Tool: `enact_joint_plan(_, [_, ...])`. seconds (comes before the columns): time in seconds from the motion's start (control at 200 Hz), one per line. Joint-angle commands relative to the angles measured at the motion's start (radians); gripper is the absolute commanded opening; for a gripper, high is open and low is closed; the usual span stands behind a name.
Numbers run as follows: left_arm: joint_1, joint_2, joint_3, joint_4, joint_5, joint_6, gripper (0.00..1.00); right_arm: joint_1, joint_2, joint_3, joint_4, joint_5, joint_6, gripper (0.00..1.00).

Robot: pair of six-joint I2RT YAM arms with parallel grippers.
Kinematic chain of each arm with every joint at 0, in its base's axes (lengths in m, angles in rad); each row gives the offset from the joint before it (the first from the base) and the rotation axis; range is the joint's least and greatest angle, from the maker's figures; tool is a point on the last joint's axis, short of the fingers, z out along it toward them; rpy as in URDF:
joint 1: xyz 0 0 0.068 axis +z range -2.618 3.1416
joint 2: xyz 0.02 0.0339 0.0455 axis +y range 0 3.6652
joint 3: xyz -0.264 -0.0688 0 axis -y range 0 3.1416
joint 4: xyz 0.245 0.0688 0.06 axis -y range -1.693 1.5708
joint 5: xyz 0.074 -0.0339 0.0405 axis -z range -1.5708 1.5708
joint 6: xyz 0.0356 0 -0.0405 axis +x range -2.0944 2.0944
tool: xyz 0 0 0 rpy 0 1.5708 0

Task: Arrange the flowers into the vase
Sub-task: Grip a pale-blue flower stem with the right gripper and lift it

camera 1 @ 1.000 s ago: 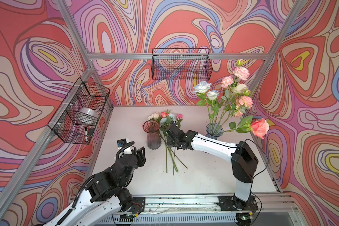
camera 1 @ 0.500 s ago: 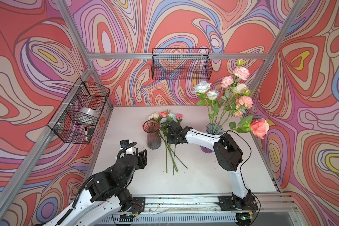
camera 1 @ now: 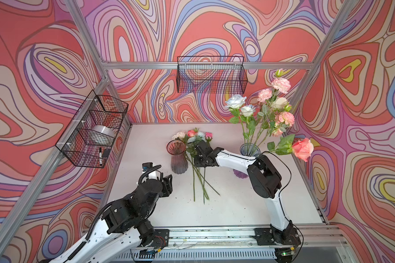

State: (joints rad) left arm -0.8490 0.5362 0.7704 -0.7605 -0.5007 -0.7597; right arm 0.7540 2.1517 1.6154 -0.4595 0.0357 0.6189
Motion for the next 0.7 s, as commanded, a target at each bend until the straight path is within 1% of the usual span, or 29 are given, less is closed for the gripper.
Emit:
enact_joint_plan(0.0, [0.007, -0.008, 0.027, -0.020, -0.009, -0.003, 0.66, -0.004, -0.087, -0.031, 0.028, 0.007, -0.003, 0.00])
enact_joint_plan(0.12, [0.007, -0.001, 0.028, -0.013, -0.006, -0.001, 0.66, -0.004, -0.099, -0.047, 0.032, 0.030, -0.006, 0.06])
enact_joint_plan(0.145, [0.006, 0.002, 0.027, -0.010, -0.005, -0.003, 0.66, -0.007, -0.096, -0.048, 0.032, 0.030, -0.007, 0.10])
enact_joint_plan(0.185, [0.007, 0.005, 0.027, -0.006, 0.000, -0.004, 0.66, -0.013, -0.081, -0.047, 0.029, 0.018, -0.007, 0.22])
enact_joint_plan(0.21, [0.006, 0.006, 0.027, -0.004, 0.002, -0.006, 0.66, -0.014, -0.069, -0.044, 0.027, 0.007, -0.008, 0.28])
enact_joint_plan(0.24, [0.006, 0.008, 0.026, -0.002, 0.006, -0.009, 0.66, -0.018, -0.055, -0.041, 0.025, -0.005, -0.012, 0.31])
enact_joint_plan(0.285, [0.006, 0.010, 0.022, -0.001, 0.009, -0.012, 0.66, -0.018, -0.037, -0.034, 0.028, -0.021, -0.020, 0.34])
enact_joint_plan(0.401, [0.007, 0.016, 0.021, -0.005, 0.014, -0.015, 0.66, -0.018, 0.000, -0.020, 0.025, -0.036, -0.016, 0.34])
enact_joint_plan(0.531, [0.006, 0.016, 0.019, -0.006, 0.013, -0.010, 0.67, -0.018, 0.036, 0.001, 0.018, -0.046, -0.020, 0.31])
enact_joint_plan(0.586, [0.007, 0.016, 0.018, -0.003, 0.009, -0.006, 0.67, -0.018, 0.045, 0.011, 0.009, -0.047, -0.022, 0.28])
enact_joint_plan(0.691, [0.006, 0.016, 0.017, 0.000, 0.007, -0.002, 0.67, -0.018, 0.039, 0.001, 0.017, -0.044, -0.024, 0.18])
